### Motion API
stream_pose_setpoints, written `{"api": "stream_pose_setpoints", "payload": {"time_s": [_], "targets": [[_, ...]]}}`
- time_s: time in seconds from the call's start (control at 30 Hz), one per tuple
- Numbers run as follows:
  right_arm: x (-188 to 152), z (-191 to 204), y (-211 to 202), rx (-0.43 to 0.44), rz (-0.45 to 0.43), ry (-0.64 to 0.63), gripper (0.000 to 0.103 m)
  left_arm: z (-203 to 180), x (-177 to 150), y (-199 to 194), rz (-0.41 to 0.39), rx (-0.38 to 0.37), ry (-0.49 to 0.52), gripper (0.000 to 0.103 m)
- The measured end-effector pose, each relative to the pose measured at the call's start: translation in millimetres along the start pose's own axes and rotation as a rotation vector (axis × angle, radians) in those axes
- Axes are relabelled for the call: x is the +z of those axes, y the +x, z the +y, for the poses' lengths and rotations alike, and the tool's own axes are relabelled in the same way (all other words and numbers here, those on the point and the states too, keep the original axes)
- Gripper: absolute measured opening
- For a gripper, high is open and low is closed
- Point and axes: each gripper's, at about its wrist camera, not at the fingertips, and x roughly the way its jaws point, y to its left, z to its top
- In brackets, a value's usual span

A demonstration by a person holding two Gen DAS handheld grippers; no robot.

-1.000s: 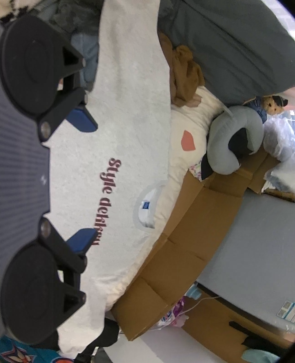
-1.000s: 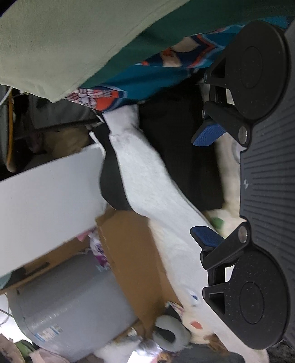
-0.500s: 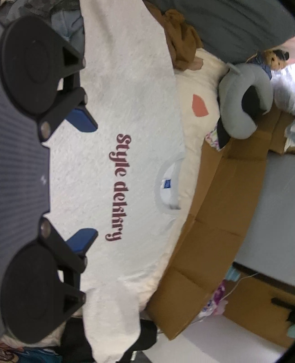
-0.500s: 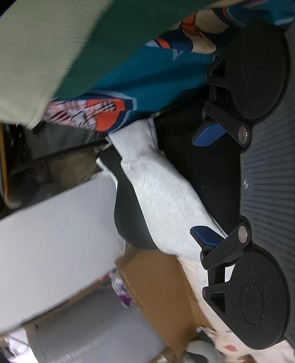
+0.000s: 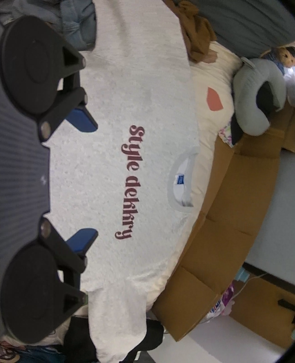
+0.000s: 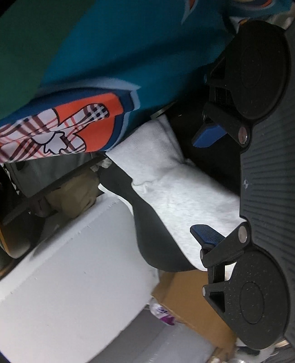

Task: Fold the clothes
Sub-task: 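Move the right gripper to the sleeve cuff lying on the black cloth, then close the right gripper on the grey sleeve cuff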

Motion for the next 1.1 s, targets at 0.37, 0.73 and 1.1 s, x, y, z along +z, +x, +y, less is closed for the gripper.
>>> {"api": "stream_pose_setpoints", "payload": {"time_s": [0.37,0.73,1.1], "targets": [[2.0,-4.9,35.0,0.005,0.010,0.096,0.080,1.1,-12.6,1.4,0.034,0.024,0.020,0.093],[18.5,-10.6,39.6,0.004,-0.062,0.156,0.061,-6.7,-26.5,9.8,0.053,-0.008,0.022,0.093],[22.4,-5.6,34.9,0.008,-0.105,0.224,0.029,-9.3,-39.8,18.5,0.078,-0.014,0.027,0.093]]}}
